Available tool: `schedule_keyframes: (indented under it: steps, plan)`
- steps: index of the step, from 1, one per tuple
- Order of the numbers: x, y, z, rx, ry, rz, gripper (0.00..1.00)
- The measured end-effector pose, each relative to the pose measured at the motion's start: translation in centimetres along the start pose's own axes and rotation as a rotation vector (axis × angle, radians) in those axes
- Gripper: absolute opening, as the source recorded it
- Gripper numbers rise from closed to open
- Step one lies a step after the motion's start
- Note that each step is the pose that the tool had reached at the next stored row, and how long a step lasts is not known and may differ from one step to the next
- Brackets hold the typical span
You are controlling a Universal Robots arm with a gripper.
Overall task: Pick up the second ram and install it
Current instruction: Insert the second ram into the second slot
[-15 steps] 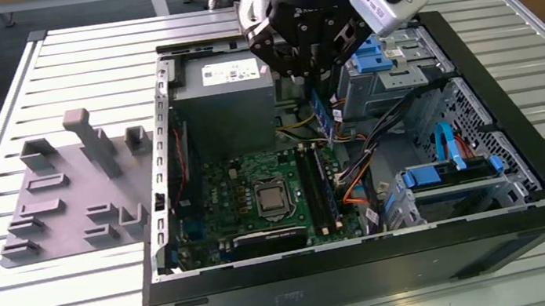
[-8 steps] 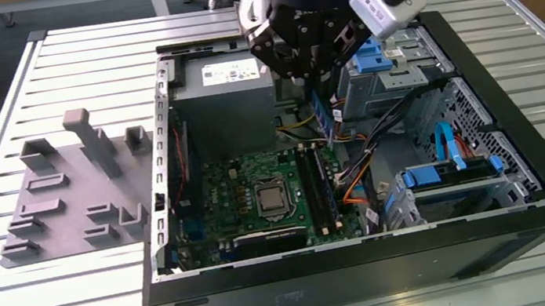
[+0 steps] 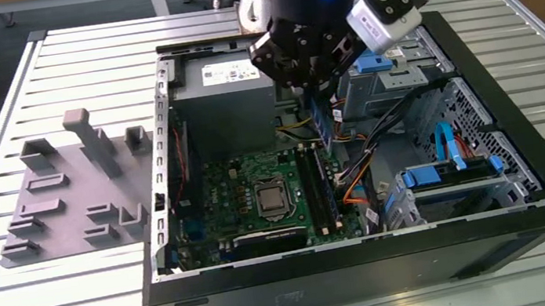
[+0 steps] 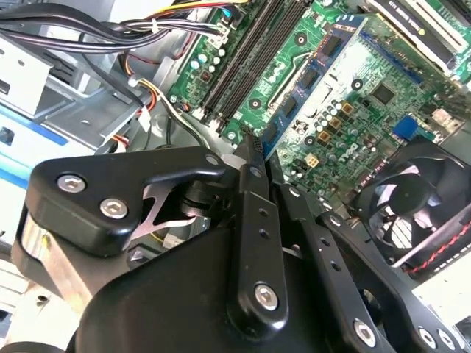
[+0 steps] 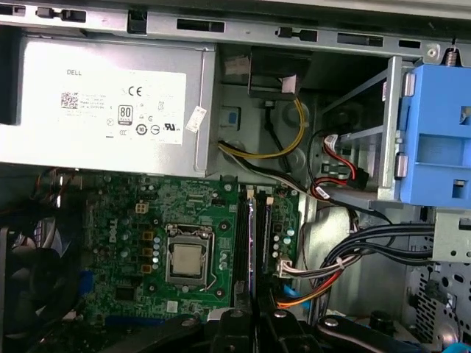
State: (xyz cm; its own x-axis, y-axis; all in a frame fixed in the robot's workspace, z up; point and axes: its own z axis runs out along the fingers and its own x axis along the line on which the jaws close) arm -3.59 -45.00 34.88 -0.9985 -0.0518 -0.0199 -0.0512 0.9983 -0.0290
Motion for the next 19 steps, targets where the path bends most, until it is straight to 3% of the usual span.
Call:
schedule_keyframes:
  steps: [6,12,19]
  plan:
    - [0.02,0.05,1.08,0.0002,0.0012,0.013,0.14]
    - [0.03,0.07,1.92,0.0003,0.009,0.015,0.14]
    - [0.02,0.1,3.18,0.0001,0.013,0.014,0.14]
